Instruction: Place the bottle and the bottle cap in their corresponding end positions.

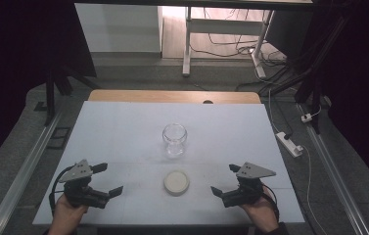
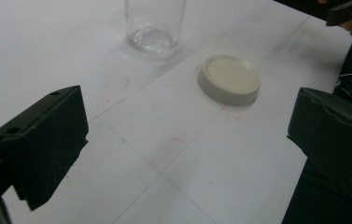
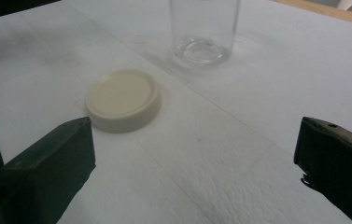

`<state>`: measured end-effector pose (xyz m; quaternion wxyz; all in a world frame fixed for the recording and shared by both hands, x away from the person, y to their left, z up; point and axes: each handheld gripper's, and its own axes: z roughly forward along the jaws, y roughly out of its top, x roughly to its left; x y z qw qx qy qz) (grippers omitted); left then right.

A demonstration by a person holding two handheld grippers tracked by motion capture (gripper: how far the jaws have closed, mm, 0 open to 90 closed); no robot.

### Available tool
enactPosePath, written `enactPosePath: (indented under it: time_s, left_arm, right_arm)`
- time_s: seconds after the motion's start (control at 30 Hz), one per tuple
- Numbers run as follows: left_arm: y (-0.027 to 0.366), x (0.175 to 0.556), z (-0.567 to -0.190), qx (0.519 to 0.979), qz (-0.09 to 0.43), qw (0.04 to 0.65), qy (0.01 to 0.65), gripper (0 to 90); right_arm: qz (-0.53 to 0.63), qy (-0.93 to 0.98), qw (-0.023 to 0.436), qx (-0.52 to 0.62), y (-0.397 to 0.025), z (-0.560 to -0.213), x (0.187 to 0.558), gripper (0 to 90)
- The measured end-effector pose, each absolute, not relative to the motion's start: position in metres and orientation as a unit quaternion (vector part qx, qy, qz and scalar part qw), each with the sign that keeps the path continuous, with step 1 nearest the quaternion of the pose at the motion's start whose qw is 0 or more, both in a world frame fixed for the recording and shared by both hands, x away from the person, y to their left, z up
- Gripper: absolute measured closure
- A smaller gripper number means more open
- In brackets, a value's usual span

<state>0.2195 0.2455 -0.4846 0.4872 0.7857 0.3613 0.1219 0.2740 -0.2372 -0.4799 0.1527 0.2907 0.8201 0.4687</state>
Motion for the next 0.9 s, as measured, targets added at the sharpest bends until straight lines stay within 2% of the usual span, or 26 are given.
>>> enactPosePath:
  time_s: [0.57,0.9]
  left_arm:
    - [0.284,0.187,-0.509,0.774,0.123,0.455,0.423,0.0]
    - [0.295,0.175,-0.518,0.776,0.134,0.425,0.447,0.0]
  right_arm:
    - [0.451,0.794,0.182,0.365,-0.296,-0.491,0.255,0.0]
    - [0.443,0.783,0.181,0.398,-0.315,-0.495,0.247,0.0]
